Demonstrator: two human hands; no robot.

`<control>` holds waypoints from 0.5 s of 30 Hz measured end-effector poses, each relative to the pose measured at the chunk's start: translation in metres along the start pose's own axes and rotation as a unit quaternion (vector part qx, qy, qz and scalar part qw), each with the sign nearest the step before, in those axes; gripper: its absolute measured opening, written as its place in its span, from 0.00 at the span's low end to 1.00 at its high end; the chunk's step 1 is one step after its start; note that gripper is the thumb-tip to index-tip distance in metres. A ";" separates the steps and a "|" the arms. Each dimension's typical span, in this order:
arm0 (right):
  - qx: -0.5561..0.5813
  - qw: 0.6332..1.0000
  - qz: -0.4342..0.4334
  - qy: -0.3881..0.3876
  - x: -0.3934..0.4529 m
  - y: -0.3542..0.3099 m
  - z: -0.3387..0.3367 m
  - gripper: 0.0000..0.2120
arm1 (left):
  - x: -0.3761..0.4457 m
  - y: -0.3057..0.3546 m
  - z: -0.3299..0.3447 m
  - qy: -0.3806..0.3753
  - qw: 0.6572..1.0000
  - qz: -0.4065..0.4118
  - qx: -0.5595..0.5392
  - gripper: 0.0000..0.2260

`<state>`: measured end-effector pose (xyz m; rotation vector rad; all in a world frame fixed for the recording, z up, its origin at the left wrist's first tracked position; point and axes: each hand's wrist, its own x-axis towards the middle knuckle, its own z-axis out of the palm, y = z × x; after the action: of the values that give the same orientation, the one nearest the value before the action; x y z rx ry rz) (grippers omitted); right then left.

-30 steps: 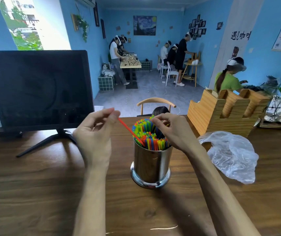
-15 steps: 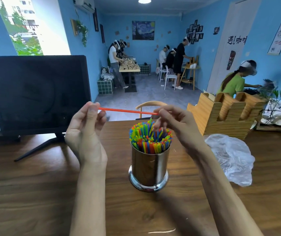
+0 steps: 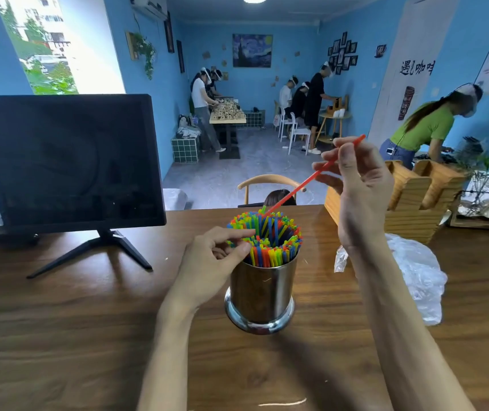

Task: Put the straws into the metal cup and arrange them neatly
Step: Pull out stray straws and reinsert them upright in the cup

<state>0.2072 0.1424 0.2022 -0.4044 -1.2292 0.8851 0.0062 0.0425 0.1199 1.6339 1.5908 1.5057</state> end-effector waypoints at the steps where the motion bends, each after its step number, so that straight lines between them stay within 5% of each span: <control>1: -0.023 1.000 -0.015 0.002 -0.001 0.003 0.000 0.06 | -0.002 0.002 -0.001 -0.015 1.000 0.003 0.001 0.12; 11: -0.358 0.920 -0.043 -0.153 -0.021 0.047 0.000 0.18 | -0.006 0.004 0.013 0.078 0.992 0.073 0.063 0.07; 15: -0.431 0.880 -0.039 -0.195 -0.029 0.062 -0.002 0.04 | -0.009 0.009 0.019 0.096 0.991 0.069 0.056 0.07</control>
<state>0.1847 0.1583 0.1398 -0.9046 -1.9862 0.2981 0.0282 0.0392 0.1173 1.7362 1.7207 1.7192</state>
